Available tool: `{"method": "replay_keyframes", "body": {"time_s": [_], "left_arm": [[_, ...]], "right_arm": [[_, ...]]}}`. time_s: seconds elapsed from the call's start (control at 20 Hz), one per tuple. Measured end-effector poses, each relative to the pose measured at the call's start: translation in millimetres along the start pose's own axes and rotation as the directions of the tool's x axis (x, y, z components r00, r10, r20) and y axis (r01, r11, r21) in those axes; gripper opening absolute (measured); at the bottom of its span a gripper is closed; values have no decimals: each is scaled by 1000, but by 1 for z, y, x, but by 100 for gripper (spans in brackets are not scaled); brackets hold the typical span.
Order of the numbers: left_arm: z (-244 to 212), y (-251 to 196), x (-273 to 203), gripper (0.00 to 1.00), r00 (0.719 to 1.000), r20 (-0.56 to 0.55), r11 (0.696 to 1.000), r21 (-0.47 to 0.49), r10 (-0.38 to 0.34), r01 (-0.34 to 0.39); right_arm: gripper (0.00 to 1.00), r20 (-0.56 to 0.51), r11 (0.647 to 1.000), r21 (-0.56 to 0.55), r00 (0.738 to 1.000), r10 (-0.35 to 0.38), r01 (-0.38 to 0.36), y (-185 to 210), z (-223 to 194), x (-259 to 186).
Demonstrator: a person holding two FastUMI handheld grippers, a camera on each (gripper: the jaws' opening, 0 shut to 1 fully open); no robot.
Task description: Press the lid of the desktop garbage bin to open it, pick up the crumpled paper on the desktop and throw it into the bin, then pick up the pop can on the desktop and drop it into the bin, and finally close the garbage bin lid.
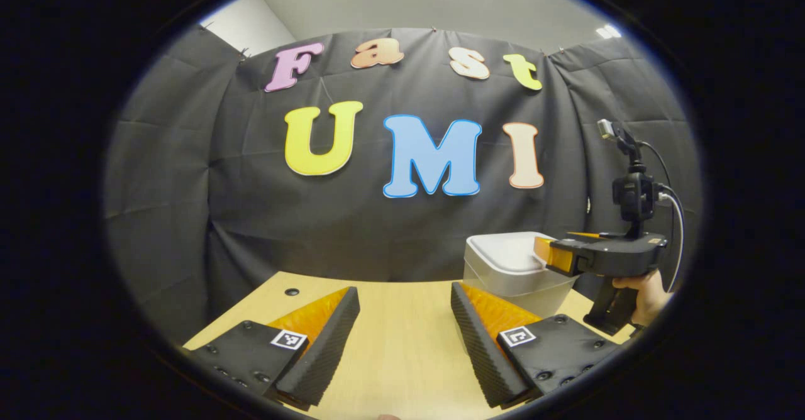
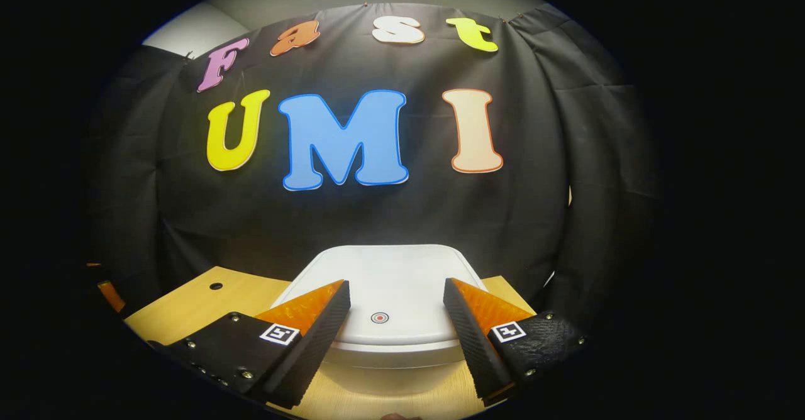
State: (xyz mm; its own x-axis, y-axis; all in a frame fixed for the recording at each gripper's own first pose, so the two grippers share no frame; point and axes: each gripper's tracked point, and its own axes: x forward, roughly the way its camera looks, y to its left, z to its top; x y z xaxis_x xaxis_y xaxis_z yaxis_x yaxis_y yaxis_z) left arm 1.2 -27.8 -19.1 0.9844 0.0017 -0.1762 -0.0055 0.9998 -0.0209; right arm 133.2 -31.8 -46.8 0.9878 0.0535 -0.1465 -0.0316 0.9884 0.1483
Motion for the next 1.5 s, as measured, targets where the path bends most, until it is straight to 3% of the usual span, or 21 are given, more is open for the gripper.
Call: {"method": "replay_keyframes", "body": {"time_s": [0.55, 0.9, 0.95, 1.25, 1.3, 1.35, 1.4, 1.5], "left_arm": [[10, -2, -2, 96, 996, 65, 999, -1, 54, -54], [21, 7, -9, 96, 993, 111, 999, 0, 50, -50], [23, 9, -7, 96, 992, 119, 999, 3, 48, -49], [30, 23, 6, 95, 990, 133, 999, 10, 47, -49], [32, 26, 5, 96, 989, 139, 998, 9, 58, -60], [33, 29, 3, 96, 988, 142, 998, 7, 66, -68], [33, 30, 1, 96, 987, 142, 997, 4, 72, -73], [34, 33, -3, 96, 986, 146, 996, 0, 85, -86]], "right_arm": [[95, 59, 997, -47, 996, 62, -59, 6, 33, -50], [95, 94, 994, -86, 992, 80, -72, 20, 40, -75], [100, 103, 994, -80, 991, 84, -76, 23, 42, -79], [100, 138, 995, -84, 989, 59, -47, 24, 50, -95], [95, 142, 995, -93, 988, 57, -44, 23, 50, -96], [100, 144, 994, -100, 988, 57, -43, 22, 50, -96], [95, 144, 993, -104, 988, 61, -46, 22, 49, -96], [100, 146, 993, -106, 987, 71, -55, 24, 48, -95]]}}
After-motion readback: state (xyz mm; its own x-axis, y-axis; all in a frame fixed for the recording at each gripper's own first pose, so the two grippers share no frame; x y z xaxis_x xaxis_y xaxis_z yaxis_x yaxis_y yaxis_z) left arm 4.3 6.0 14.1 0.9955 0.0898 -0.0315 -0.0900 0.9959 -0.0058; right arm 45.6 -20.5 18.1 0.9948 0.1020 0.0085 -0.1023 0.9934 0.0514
